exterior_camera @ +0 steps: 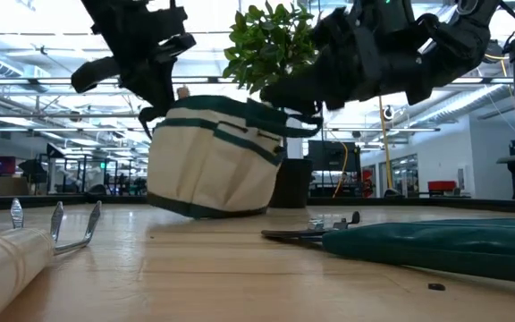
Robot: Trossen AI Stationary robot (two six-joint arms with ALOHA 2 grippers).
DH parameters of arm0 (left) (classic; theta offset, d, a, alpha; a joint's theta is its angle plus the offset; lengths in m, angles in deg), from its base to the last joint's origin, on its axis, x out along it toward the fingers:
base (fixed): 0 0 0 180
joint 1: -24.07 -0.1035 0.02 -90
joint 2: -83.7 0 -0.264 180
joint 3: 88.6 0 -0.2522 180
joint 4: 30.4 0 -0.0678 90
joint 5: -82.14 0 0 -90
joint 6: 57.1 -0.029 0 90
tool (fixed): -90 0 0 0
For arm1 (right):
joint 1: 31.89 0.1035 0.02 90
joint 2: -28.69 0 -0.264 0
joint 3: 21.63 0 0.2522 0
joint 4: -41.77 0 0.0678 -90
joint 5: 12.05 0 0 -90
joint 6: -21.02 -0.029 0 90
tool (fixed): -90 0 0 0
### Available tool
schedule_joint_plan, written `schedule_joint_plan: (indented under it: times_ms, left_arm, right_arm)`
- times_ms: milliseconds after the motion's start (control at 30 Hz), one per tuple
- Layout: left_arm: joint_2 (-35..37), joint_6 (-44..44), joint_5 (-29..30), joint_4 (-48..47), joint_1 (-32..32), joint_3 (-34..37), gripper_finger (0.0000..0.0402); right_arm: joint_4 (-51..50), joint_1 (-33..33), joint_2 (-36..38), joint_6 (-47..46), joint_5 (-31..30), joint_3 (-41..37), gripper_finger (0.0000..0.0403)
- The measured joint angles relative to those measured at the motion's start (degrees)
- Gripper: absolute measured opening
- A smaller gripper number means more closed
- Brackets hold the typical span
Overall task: Pick & Place Garden tools in Gardening bag
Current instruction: Put the hand trowel in the gardening bag
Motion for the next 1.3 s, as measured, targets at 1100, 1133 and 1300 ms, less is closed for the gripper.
schedule_joint_plan:
  times_ms: [1100, 1133, 1300]
  left_arm:
    - [7.1, 48.7, -5.6, -2.8, 1.0, -4.8, 0.0145]
    - [6.7, 50.9, -5.9, -3.3, 1.0, -4.8, 0.0138]
    - [6.1, 55.2, -6.7, -6.9, 1.6, -4.8, 0.009]
  right_arm:
    - [-1.6, -2.3, 0.0, 5.2, 0.1, 0.0, 0.0171]
    - [-1.6, -2.3, 0.0, 5.2, 0.1, 0.0, 0.0171]
    - [-1.6, -2.3, 0.0, 5.1, 0.1, 0.0, 0.0171]
